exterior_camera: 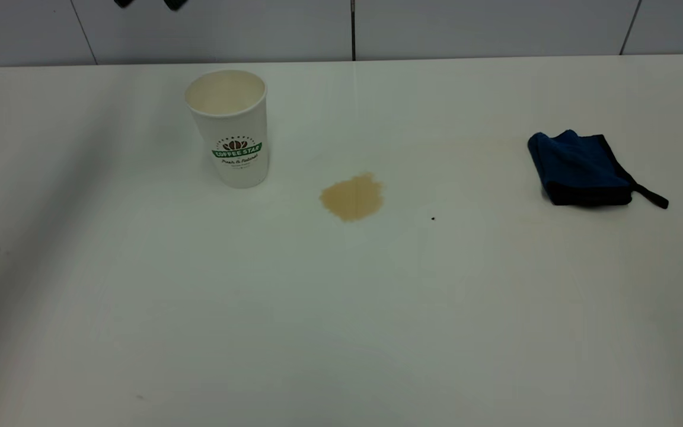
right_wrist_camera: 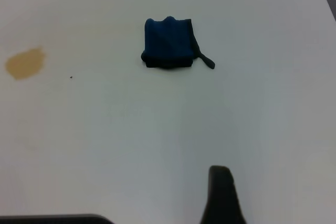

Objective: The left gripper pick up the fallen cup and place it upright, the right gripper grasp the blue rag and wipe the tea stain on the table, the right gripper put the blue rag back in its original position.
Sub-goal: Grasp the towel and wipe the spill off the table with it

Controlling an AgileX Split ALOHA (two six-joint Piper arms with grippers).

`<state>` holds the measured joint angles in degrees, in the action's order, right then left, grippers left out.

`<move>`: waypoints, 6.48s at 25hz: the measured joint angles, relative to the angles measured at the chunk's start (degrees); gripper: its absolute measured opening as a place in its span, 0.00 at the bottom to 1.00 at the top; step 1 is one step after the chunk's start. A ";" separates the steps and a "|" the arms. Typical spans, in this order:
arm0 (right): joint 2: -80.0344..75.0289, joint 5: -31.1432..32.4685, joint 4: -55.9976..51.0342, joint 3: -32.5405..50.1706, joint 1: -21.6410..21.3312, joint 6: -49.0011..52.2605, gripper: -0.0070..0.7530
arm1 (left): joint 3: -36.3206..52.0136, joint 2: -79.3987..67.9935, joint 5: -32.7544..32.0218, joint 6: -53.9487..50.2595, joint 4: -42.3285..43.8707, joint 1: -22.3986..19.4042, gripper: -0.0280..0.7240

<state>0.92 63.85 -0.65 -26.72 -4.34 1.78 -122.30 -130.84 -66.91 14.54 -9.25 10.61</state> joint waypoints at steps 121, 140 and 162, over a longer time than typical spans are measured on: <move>-78.60 -20.23 -1.46 -28.61 0.00 -5.66 0.78 | 94.42 131.85 1.90 -17.66 12.58 -12.69 0.41; -113.73 -36.22 -14.41 -39.22 0.80 -23.26 0.78 | 94.42 131.85 1.90 -17.66 12.58 -12.69 0.41; -146.42 -26.84 -13.93 -73.96 2.76 -21.96 0.78 | 94.42 131.85 1.90 -17.66 12.58 -12.69 0.41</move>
<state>-145.50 37.01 -14.58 -100.68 -1.59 -20.18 -27.88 1.01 -65.00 -3.12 3.33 -2.09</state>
